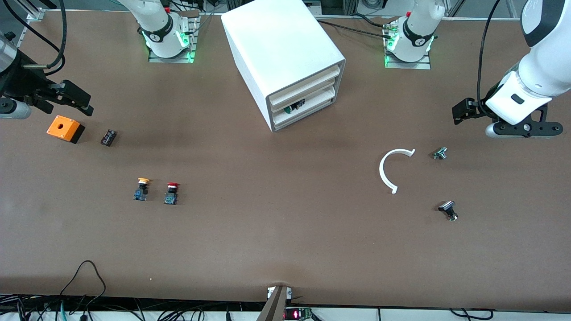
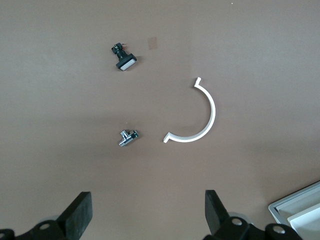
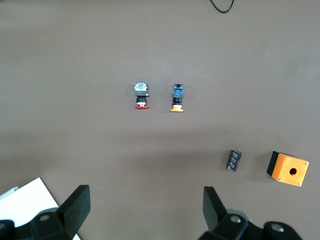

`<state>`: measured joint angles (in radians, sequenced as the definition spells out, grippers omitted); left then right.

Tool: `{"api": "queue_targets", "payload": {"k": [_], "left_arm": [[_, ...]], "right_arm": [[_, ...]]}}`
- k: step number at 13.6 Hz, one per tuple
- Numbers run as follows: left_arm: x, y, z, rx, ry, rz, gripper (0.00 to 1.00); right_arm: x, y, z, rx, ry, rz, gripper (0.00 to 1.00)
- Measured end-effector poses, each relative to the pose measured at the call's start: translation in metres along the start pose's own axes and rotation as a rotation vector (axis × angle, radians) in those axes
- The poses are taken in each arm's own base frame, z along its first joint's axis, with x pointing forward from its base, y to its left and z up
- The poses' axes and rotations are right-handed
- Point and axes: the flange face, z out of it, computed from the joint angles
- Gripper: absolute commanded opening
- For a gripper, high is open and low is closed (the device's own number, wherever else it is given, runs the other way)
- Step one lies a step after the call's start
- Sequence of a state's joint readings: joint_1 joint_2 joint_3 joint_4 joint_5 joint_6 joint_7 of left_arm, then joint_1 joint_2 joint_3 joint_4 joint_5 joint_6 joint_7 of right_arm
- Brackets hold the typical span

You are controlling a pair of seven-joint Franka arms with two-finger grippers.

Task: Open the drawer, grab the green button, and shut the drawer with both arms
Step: 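Reach the left gripper toward the handle of the white drawer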

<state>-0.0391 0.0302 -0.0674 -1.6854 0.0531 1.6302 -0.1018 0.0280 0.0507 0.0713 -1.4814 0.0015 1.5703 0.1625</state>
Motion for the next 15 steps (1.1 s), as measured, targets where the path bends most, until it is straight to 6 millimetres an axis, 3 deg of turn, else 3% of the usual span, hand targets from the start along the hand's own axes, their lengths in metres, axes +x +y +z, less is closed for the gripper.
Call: {"api": "queue_targets", "payload": {"k": [8,12,15], "left_arm": [[0.001,0.002,0.001,-0.006,-0.005,0.001,0.99],[-0.011,0.022,0.024,-0.162,-0.193,0.008,0.99],[-0.013,0.048,0.052,-0.340,-0.356,0.058,0.99]], "right_arm": [[0.000,0.000,0.000,0.000,0.001,0.000,1.00],[0.000,0.000,0.000,0.000,0.001,0.000,1.00],[0.000,0.000,0.000,0.000,0.001,0.001,1.00]]}}
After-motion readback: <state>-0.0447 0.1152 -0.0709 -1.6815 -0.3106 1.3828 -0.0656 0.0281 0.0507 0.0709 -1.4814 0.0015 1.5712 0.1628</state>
